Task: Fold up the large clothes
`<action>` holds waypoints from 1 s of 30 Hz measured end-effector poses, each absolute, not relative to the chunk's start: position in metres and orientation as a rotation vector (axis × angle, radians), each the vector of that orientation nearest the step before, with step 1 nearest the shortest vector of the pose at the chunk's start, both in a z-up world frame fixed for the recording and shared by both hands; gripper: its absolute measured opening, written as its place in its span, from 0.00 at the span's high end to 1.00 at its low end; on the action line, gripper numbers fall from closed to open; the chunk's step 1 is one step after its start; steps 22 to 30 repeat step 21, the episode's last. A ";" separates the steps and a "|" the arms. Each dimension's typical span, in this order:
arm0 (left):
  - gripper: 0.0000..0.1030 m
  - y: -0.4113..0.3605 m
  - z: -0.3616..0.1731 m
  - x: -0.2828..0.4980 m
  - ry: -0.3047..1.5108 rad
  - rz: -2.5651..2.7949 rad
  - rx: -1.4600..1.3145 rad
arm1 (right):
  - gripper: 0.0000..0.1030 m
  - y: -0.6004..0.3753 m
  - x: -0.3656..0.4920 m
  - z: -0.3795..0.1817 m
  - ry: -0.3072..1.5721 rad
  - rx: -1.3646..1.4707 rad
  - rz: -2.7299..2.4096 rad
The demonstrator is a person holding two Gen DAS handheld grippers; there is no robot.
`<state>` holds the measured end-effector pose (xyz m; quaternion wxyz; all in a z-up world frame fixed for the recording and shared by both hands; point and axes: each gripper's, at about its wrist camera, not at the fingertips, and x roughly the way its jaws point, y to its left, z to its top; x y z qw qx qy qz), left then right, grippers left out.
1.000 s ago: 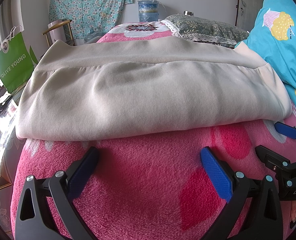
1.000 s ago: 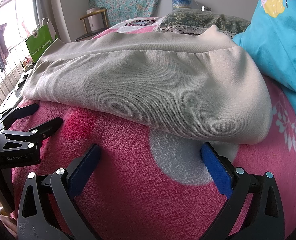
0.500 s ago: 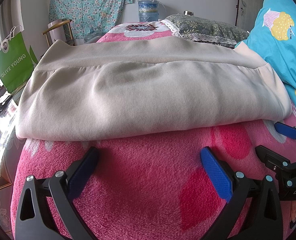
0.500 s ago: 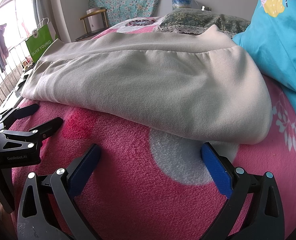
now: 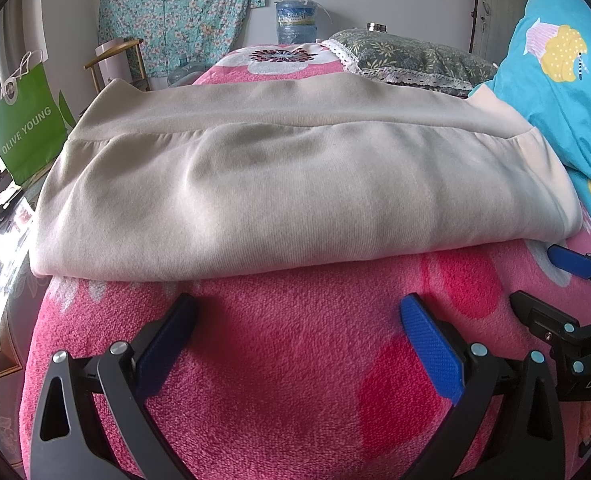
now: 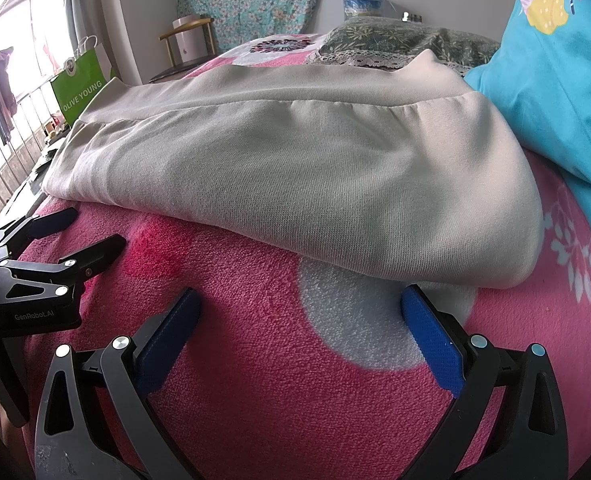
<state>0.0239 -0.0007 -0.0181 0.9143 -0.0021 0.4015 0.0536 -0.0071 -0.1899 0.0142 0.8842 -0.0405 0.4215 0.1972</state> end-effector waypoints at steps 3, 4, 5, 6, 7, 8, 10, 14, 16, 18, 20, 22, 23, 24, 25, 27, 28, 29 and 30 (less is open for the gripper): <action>0.04 0.000 -0.018 0.024 0.827 0.110 -0.005 | 0.07 -0.189 -0.008 0.014 0.877 -0.084 0.410; 0.04 0.000 -0.018 0.024 0.827 0.109 -0.006 | 0.07 -0.190 -0.007 0.014 0.877 -0.084 0.410; 0.04 0.000 -0.018 0.024 0.827 0.110 -0.005 | 0.07 -0.189 -0.008 0.014 0.877 -0.084 0.410; 0.04 0.000 -0.018 0.024 0.827 0.110 -0.005 | 0.07 -0.190 -0.007 0.014 0.877 -0.084 0.410; 0.04 -0.001 -0.019 0.024 0.827 0.110 -0.004 | 0.07 -0.190 -0.007 0.014 0.877 -0.085 0.410; 0.04 -0.001 -0.018 0.023 0.824 0.112 -0.002 | 0.07 -0.190 -0.007 0.014 0.877 -0.084 0.410; 0.04 0.000 -0.018 0.023 0.822 0.114 0.001 | 0.07 -0.190 -0.007 0.014 0.877 -0.084 0.410; 0.04 -0.002 -0.018 0.022 0.821 0.121 0.011 | 0.07 -0.190 -0.007 0.014 0.877 -0.084 0.410; 0.04 -0.001 -0.018 0.023 0.824 0.114 0.000 | 0.07 -0.189 -0.008 0.014 0.878 -0.084 0.410; 0.04 0.000 -0.018 0.023 0.825 0.111 -0.007 | 0.07 -0.189 -0.008 0.014 0.878 -0.084 0.410; 0.04 -0.002 -0.018 0.024 0.825 0.117 0.003 | 0.07 -0.189 -0.008 0.014 0.878 -0.084 0.410; 0.04 -0.003 -0.018 0.023 0.823 0.121 0.009 | 0.07 -0.189 -0.008 0.014 0.878 -0.083 0.410; 0.04 -0.003 -0.018 0.023 0.823 0.121 0.009 | 0.07 -0.189 -0.008 0.014 0.878 -0.083 0.410; 0.04 -0.003 -0.018 0.023 0.823 0.121 0.009 | 0.07 -0.189 -0.008 0.014 0.878 -0.083 0.410; 0.04 -0.003 -0.018 0.023 0.823 0.121 0.009 | 0.07 -0.189 -0.008 0.014 0.878 -0.083 0.410; 0.04 -0.003 -0.018 0.023 0.823 0.121 0.009 | 0.07 -0.189 -0.008 0.014 0.878 -0.083 0.410; 0.04 -0.003 -0.018 0.023 0.823 0.121 0.009 | 0.07 -0.189 -0.008 0.014 0.878 -0.083 0.410; 0.04 -0.003 -0.018 0.023 0.823 0.121 0.009 | 0.07 -0.189 -0.008 0.014 0.878 -0.083 0.410; 0.04 -0.003 -0.018 0.023 0.823 0.121 0.009 | 0.07 -0.189 -0.008 0.014 0.878 -0.083 0.410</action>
